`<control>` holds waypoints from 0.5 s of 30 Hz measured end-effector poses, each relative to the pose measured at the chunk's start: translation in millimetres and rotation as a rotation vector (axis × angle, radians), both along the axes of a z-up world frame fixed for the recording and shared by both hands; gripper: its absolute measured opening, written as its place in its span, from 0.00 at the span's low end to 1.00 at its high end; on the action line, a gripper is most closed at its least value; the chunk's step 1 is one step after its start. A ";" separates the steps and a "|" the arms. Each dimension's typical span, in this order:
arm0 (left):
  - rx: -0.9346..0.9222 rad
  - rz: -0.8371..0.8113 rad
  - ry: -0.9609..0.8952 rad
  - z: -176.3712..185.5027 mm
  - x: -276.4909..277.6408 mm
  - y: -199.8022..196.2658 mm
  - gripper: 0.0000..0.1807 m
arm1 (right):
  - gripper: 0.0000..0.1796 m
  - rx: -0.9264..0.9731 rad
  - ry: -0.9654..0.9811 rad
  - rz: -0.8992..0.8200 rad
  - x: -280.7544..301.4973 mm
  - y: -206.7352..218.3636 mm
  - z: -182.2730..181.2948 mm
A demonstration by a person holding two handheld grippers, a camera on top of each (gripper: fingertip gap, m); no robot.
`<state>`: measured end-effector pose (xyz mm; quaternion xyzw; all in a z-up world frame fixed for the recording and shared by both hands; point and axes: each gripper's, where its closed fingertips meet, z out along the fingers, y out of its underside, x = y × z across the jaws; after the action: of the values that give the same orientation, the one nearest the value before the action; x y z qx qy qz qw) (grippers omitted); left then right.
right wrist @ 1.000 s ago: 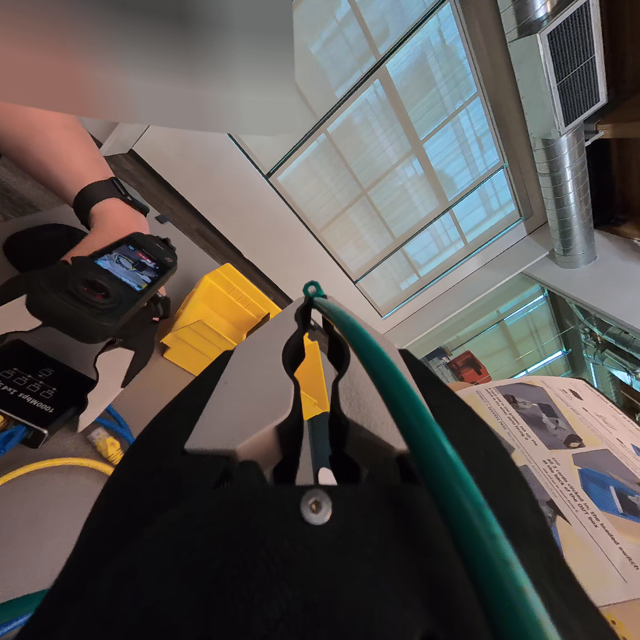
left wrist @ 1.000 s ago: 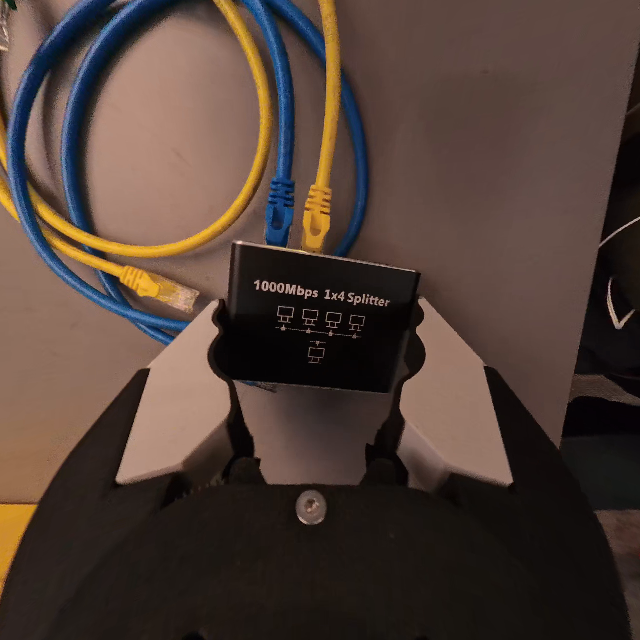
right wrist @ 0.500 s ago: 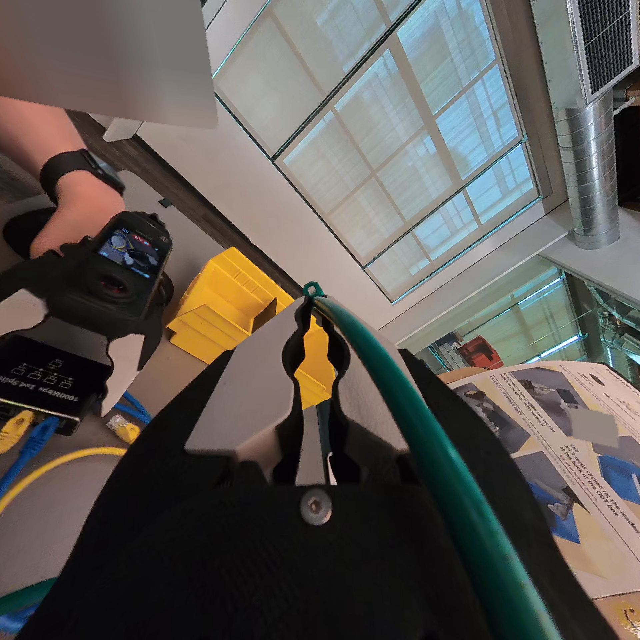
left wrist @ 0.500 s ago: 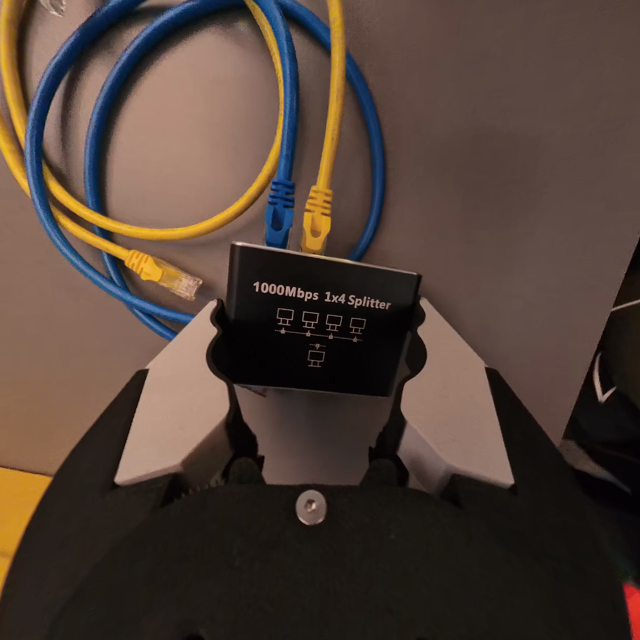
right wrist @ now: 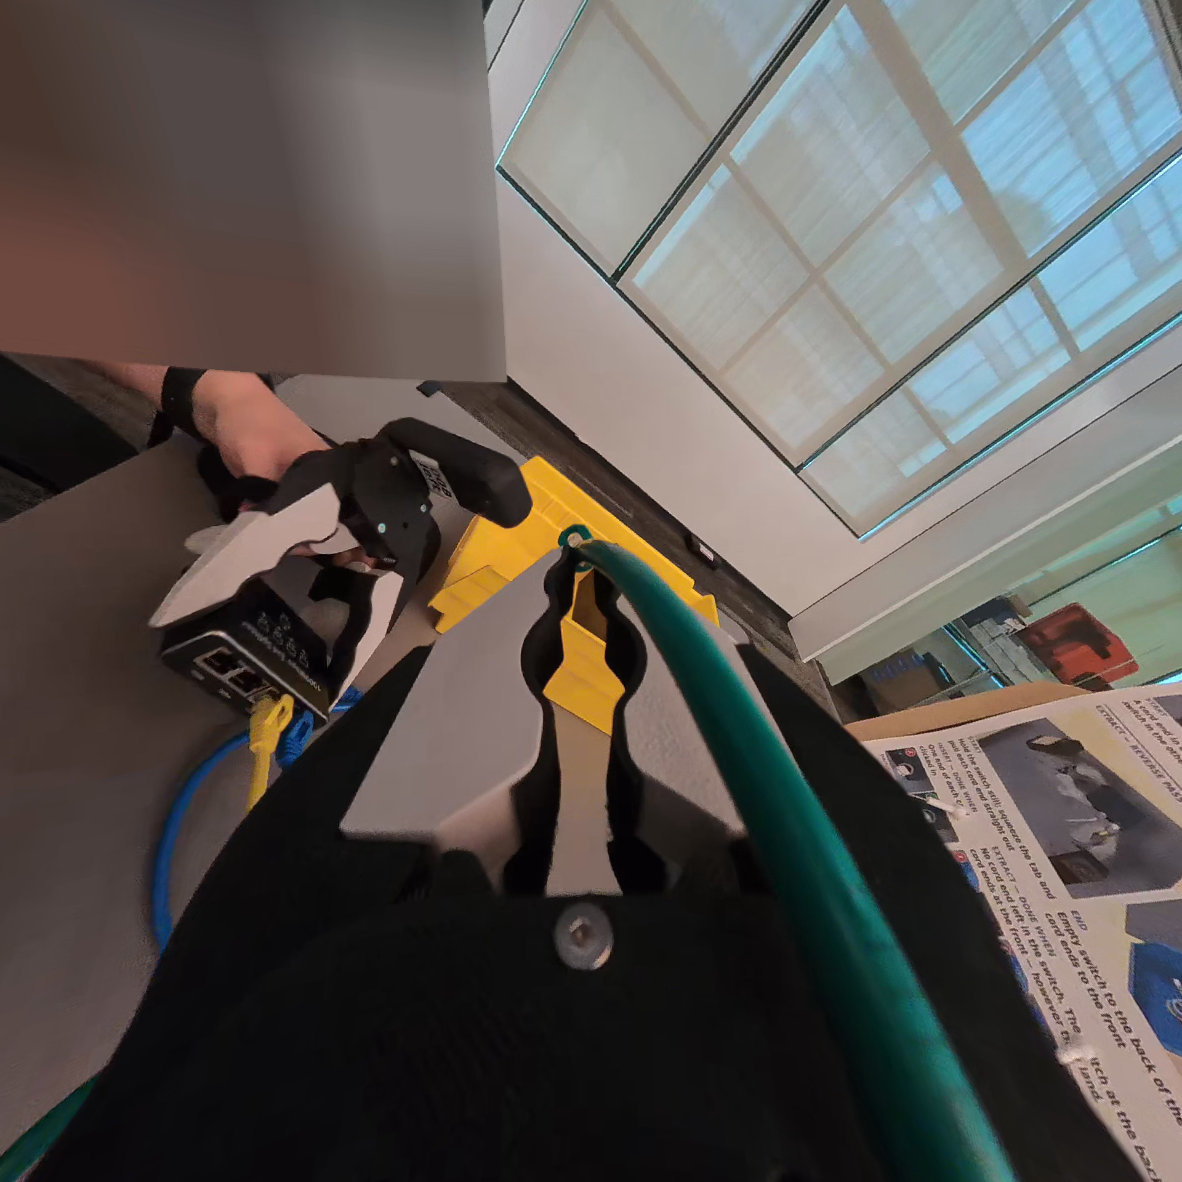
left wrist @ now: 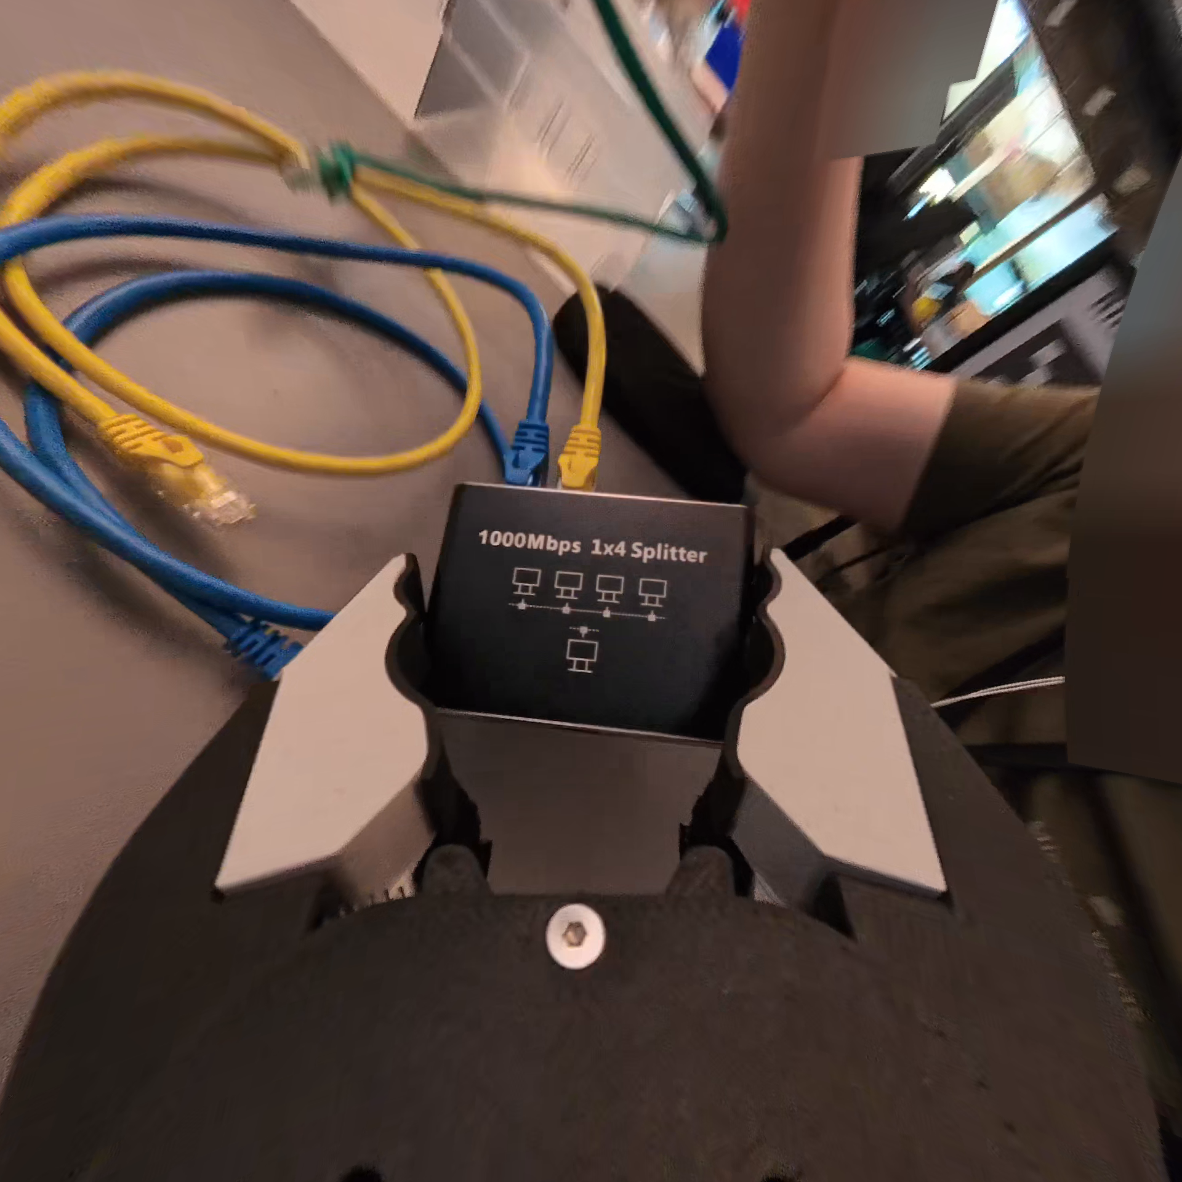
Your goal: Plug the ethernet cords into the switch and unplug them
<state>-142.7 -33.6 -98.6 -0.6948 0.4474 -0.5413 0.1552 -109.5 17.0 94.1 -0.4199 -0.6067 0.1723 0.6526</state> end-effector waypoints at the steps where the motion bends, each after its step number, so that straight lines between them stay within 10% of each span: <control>1: -0.037 0.014 -0.048 6.6 -2.0 1.0 0.56 | 0.03 -0.004 0.004 -0.002 0.4 -1.1 2.1; 8: 0.218 0.094 0.027 -3.8 -24.1 7.9 0.54 | 0.03 0.016 0.033 -0.011 9.2 -9.5 17.2; 10: 0.308 0.046 0.001 3.1 -28.6 -3.4 0.16 | 0.03 0.016 0.037 -0.015 10.6 -8.7 17.7; 12: 0.375 0.122 -0.025 11.7 -33.7 4.7 0.12 | 0.03 0.015 0.034 -0.017 10.5 -7.9 16.9; 13: 0.394 0.180 0.003 10.4 -38.0 13.0 0.35 | 0.03 0.017 0.031 -0.017 10.0 -8.0 16.4; 15: 0.394 0.181 0.104 -2.4 -48.0 12.1 0.48 | 0.03 0.025 0.022 -0.016 8.6 -9.0 15.4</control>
<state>-190.7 -21.5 -101.0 -0.7155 0.4877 -0.3905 0.3127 -100.9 7.9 109.5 -0.4147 -0.5982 0.1641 0.6658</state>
